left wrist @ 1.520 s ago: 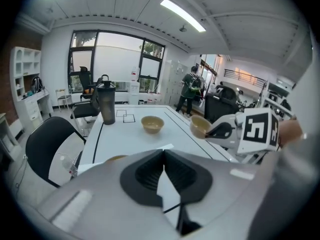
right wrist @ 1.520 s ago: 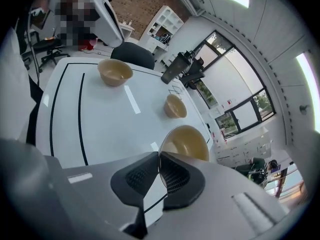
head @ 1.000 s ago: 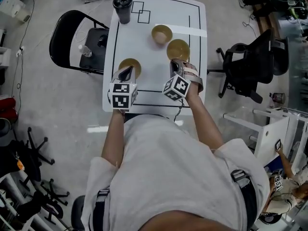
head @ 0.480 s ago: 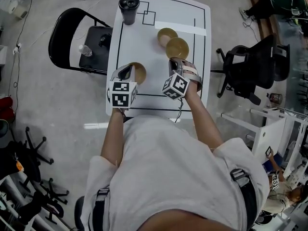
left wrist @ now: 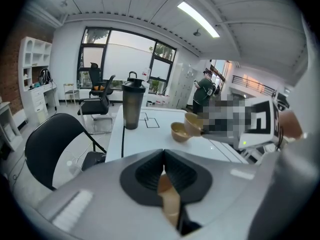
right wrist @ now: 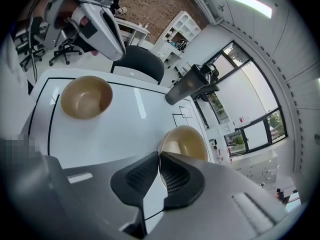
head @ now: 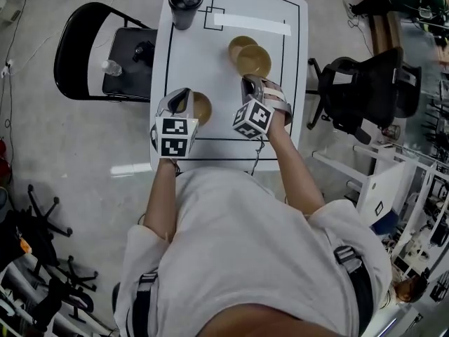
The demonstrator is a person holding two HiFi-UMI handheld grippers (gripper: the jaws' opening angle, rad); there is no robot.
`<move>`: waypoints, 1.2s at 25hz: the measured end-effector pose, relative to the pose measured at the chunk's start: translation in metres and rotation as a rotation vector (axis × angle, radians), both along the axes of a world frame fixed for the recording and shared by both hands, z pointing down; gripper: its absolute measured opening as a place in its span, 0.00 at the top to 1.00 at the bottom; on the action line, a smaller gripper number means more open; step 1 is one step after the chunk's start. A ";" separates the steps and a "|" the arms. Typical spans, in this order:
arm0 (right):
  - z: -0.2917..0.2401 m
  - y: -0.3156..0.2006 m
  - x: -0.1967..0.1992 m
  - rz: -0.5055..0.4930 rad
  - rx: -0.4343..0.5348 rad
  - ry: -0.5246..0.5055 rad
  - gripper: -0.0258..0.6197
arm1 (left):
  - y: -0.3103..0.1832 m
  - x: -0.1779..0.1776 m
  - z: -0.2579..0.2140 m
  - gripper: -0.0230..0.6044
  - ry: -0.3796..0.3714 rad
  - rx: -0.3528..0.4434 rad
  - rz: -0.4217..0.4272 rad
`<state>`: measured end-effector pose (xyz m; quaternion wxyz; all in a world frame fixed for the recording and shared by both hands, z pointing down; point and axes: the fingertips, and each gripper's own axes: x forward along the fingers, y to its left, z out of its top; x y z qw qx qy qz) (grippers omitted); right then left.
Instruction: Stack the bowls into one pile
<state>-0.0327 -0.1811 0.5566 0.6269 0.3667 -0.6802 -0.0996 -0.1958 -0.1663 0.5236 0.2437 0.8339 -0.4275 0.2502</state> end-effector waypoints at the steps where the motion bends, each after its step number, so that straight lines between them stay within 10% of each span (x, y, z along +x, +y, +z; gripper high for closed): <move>1: 0.003 -0.003 -0.002 -0.002 -0.008 -0.002 0.93 | -0.004 -0.001 0.003 0.96 0.003 -0.007 -0.001; 30: 0.053 -0.056 0.000 0.037 -0.118 0.021 0.93 | -0.048 -0.016 0.051 0.96 0.011 -0.107 0.024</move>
